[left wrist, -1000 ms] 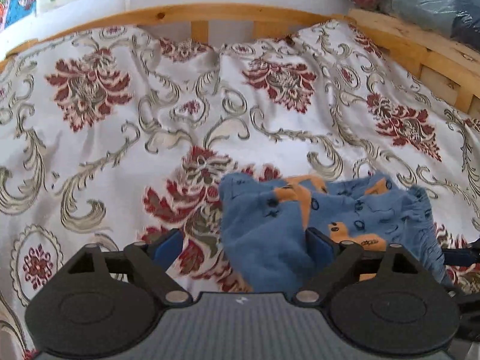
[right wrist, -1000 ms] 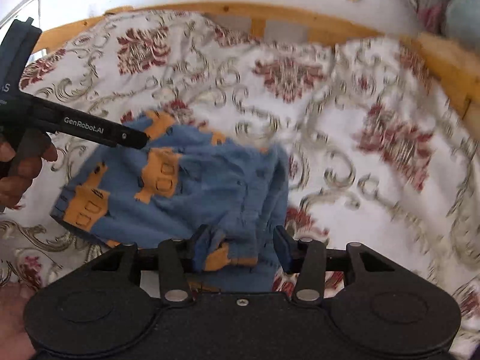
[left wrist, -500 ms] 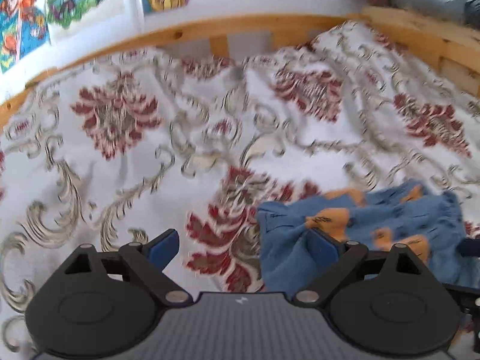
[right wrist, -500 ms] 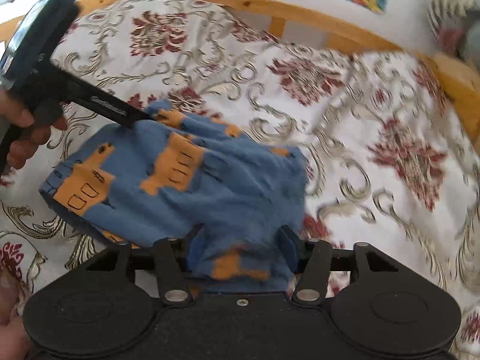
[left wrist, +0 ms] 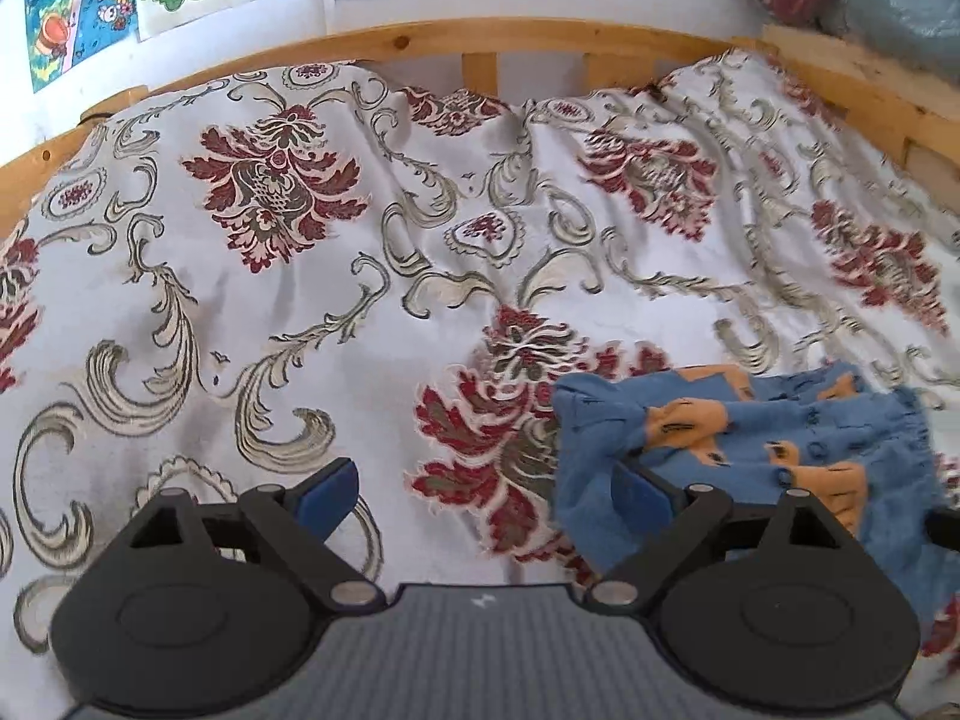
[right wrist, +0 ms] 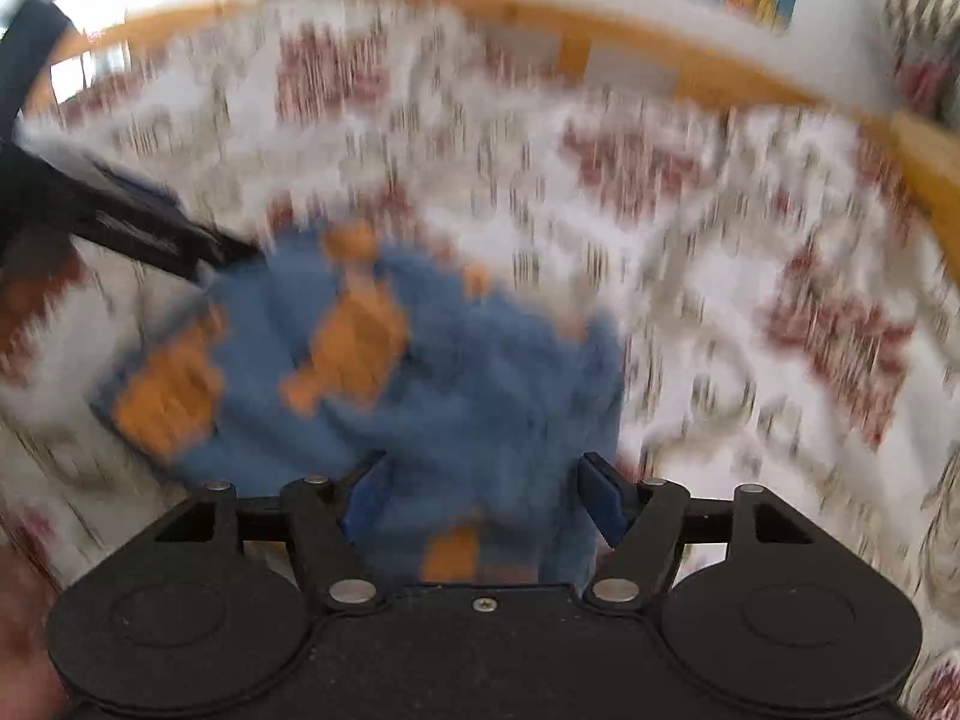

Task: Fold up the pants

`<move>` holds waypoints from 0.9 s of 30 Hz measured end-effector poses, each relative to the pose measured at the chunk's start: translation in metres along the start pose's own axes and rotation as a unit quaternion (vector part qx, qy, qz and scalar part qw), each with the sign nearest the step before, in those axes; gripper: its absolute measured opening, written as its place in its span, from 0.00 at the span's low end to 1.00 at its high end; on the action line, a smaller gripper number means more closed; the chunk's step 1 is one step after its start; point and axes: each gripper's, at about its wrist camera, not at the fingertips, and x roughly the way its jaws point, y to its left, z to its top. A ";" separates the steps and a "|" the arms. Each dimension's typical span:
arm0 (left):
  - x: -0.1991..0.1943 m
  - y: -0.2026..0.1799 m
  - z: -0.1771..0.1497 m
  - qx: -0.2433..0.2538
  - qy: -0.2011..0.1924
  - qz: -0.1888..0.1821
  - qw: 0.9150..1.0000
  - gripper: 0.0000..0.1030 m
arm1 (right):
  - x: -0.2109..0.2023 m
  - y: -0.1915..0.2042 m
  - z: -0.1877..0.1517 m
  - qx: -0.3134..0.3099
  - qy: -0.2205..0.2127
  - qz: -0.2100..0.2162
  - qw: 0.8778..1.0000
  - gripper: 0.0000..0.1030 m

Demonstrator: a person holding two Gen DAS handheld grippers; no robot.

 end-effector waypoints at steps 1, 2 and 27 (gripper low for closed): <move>-0.004 0.000 -0.003 -0.004 -0.002 -0.009 1.000 0.92 | -0.001 -0.004 -0.003 0.010 -0.004 0.008 1.000 0.68; -0.005 0.000 -0.006 0.000 -0.001 -0.010 1.000 0.93 | -0.004 -0.009 -0.003 0.019 -0.008 0.015 1.000 0.68; 0.016 -0.012 -0.016 0.045 0.009 -0.084 0.995 0.95 | 0.128 -0.002 0.152 -0.262 -0.035 0.310 0.913 0.76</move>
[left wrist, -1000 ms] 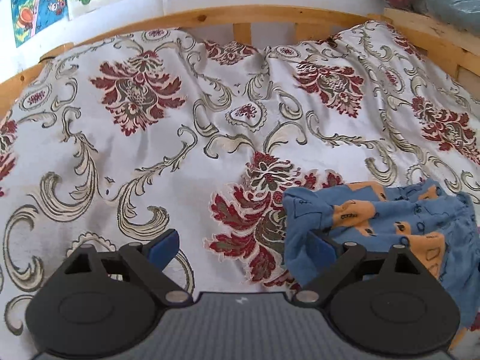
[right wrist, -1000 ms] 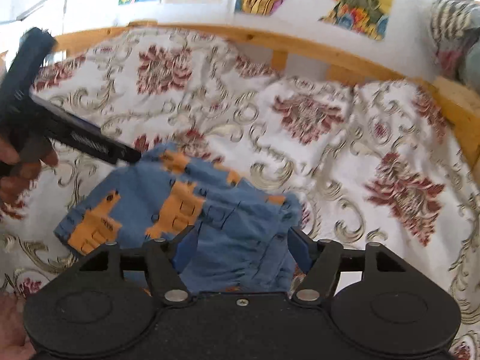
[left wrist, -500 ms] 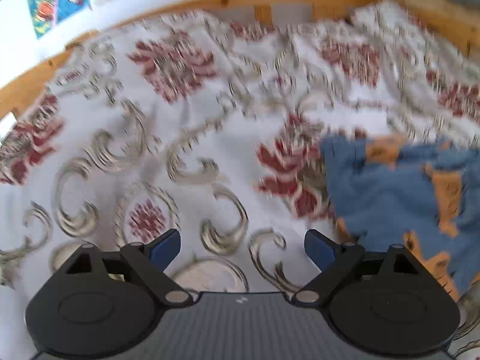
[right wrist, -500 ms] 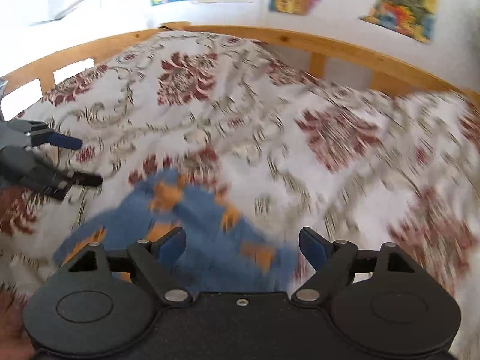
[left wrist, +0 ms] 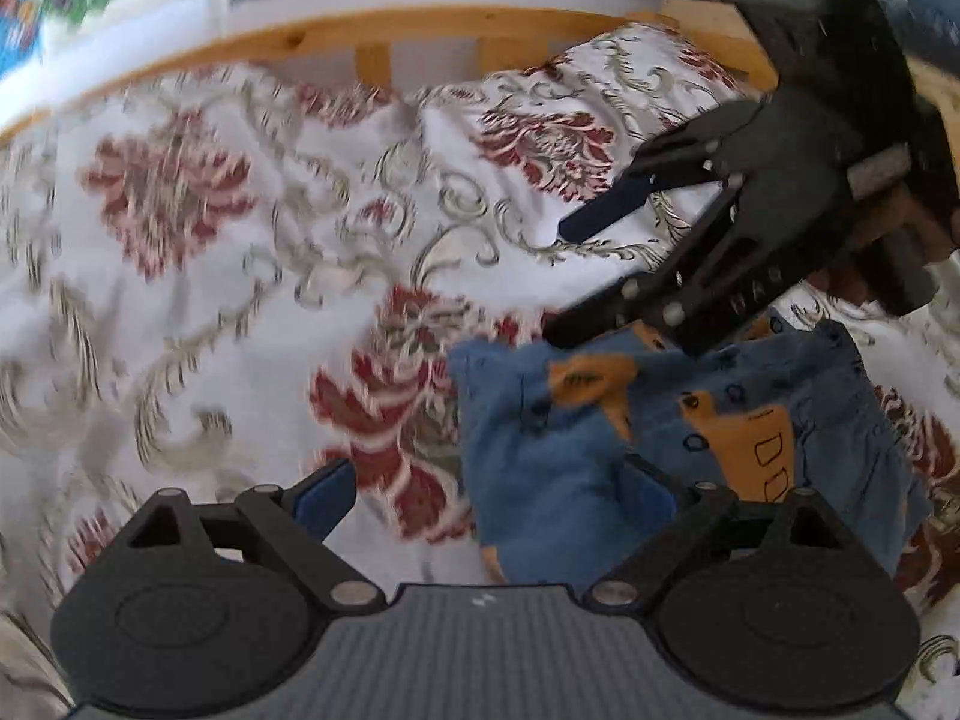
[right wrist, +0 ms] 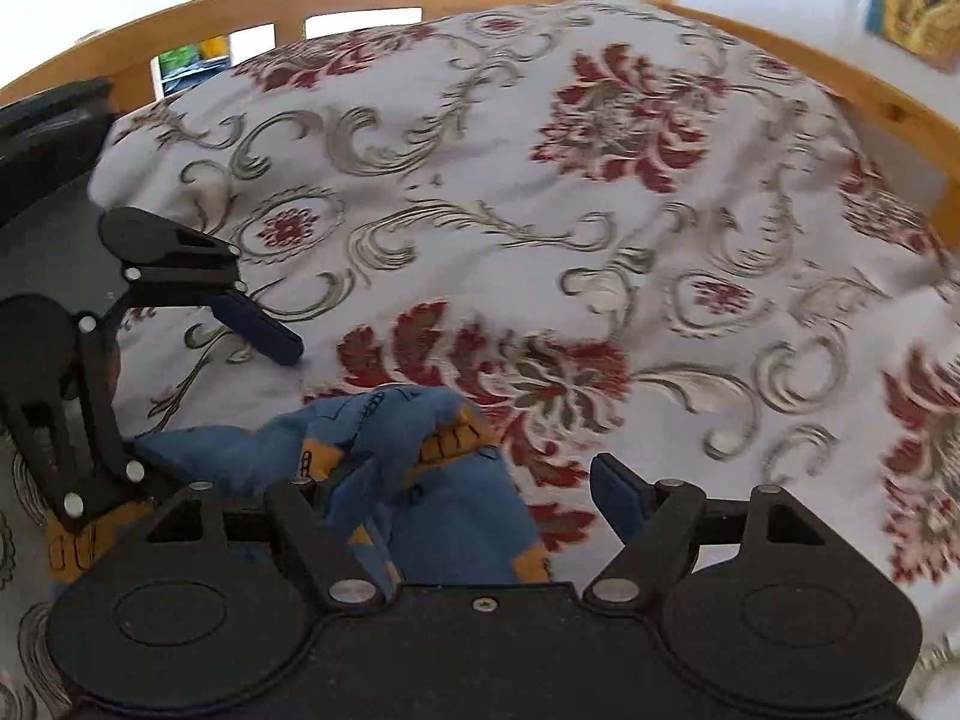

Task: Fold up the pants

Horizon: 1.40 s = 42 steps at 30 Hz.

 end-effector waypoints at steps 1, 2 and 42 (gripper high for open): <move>0.002 0.004 -0.004 -0.016 0.005 -0.006 1.000 0.95 | 0.002 -0.001 0.001 0.004 -0.006 0.003 1.000 0.76; 0.005 0.009 -0.009 -0.033 0.014 -0.014 0.999 0.95 | 0.006 -0.004 0.004 0.014 -0.013 -0.002 1.000 0.77; -0.052 -0.012 -0.002 -0.058 -0.006 -0.010 0.998 0.96 | -0.123 0.088 -0.113 0.413 -0.044 -0.174 0.893 0.88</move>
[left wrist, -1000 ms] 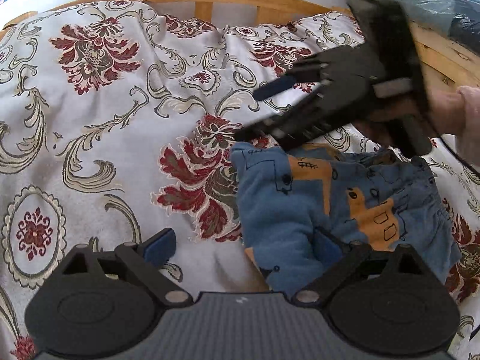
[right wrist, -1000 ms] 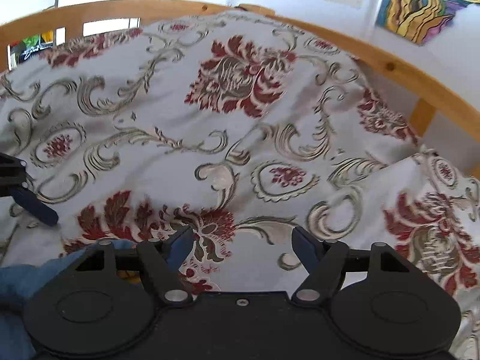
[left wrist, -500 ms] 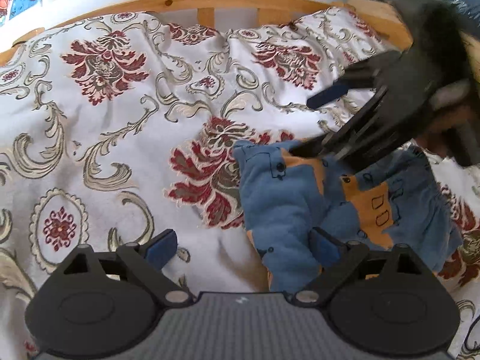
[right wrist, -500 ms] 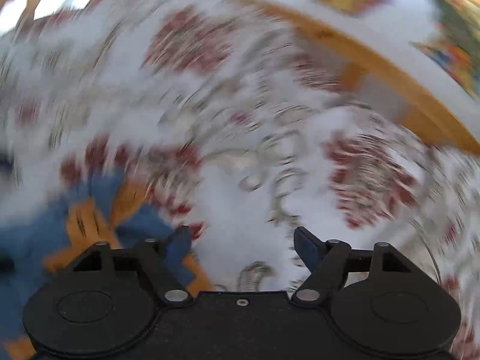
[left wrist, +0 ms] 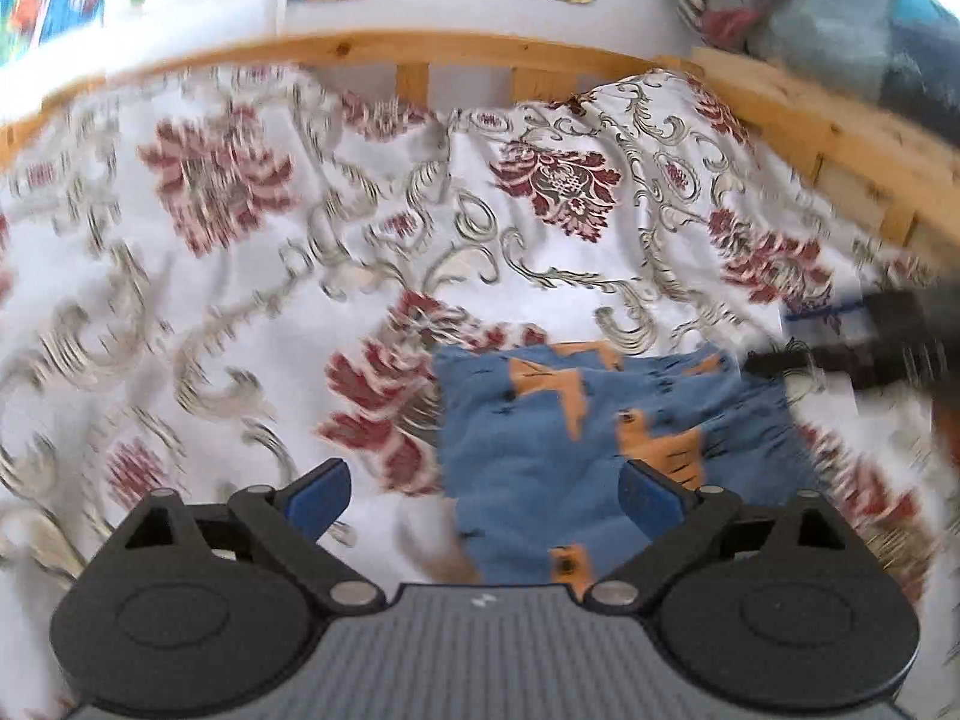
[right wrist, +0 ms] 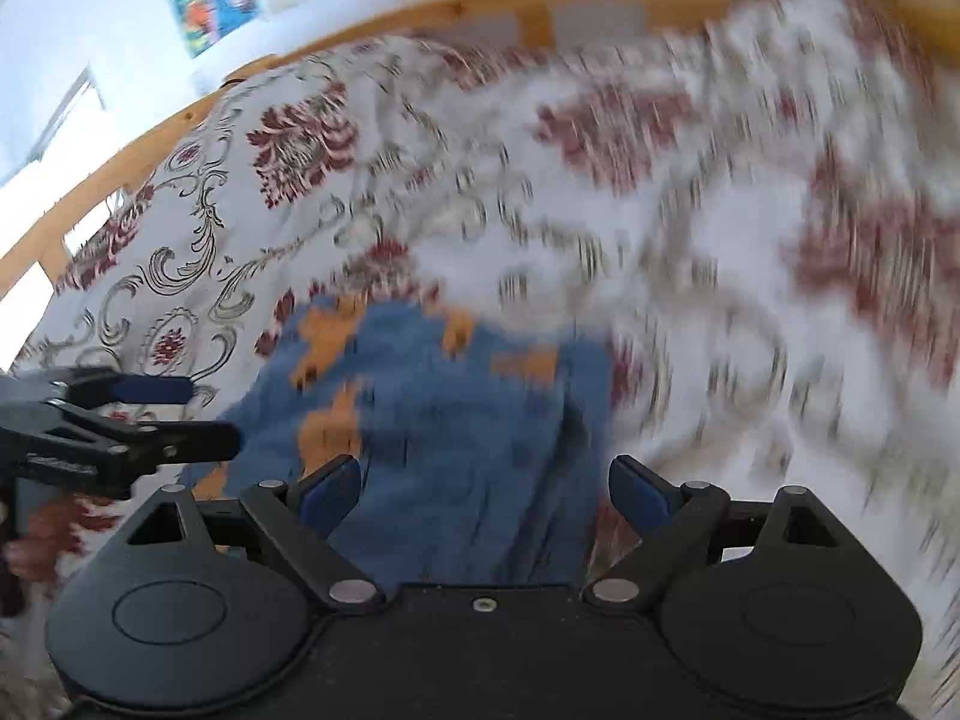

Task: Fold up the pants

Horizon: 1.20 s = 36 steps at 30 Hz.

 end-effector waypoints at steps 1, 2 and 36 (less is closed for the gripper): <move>0.003 0.000 0.000 -0.008 0.010 -0.004 1.000 0.96 | 0.001 -0.007 -0.006 0.025 0.006 0.006 1.000 0.88; 0.008 0.000 -0.001 -0.013 0.020 -0.005 1.000 0.96 | 0.003 -0.011 -0.009 0.042 0.006 0.012 0.999 0.88; 0.045 0.051 -0.015 -0.123 0.080 -0.126 0.981 0.88 | 0.006 -0.044 -0.004 0.063 0.037 0.082 0.994 0.83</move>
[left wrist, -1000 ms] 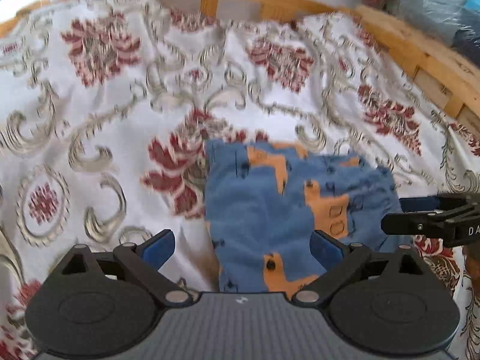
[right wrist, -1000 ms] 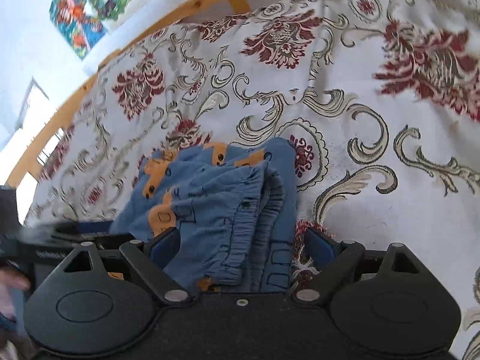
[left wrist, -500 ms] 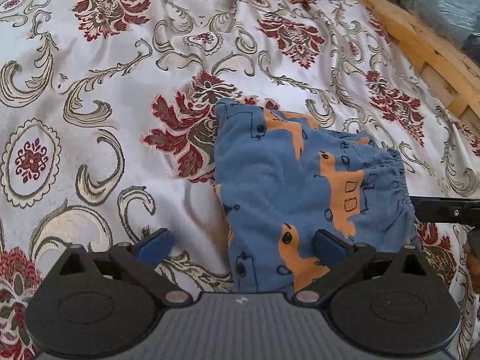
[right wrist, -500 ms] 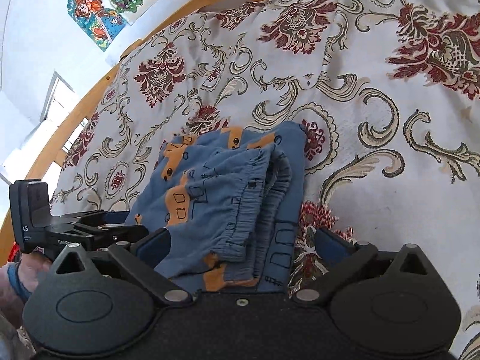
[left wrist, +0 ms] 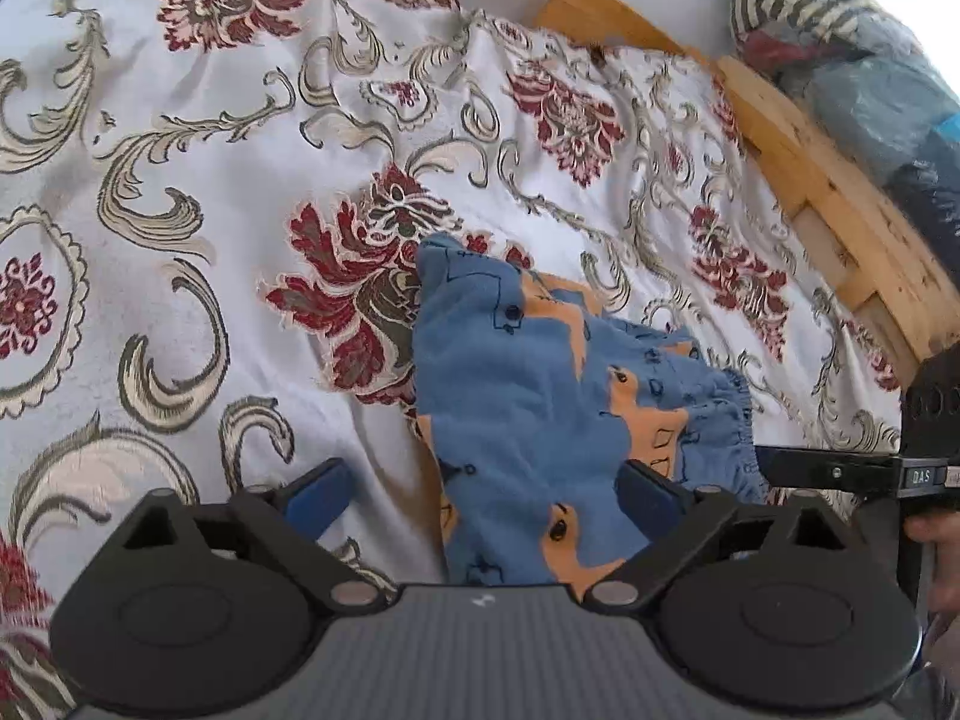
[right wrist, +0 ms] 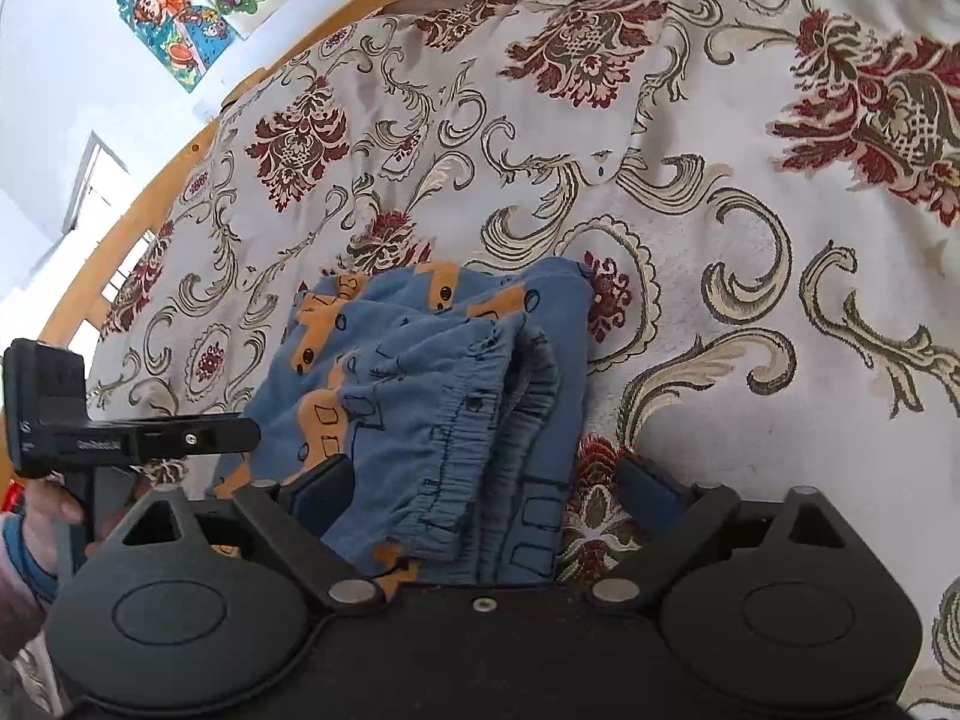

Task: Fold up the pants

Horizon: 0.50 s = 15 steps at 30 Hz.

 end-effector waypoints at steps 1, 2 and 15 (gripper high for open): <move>0.000 0.000 0.001 0.002 0.002 0.004 1.000 0.86 | 0.000 0.001 -0.002 -0.004 -0.002 -0.003 1.000 0.78; 0.000 -0.001 0.002 0.004 0.003 0.005 1.000 0.86 | -0.001 0.001 -0.004 -0.005 -0.005 -0.007 1.000 0.70; 0.000 -0.018 -0.012 0.068 0.032 0.018 0.997 0.57 | -0.002 -0.005 -0.023 0.070 -0.037 0.009 0.997 0.37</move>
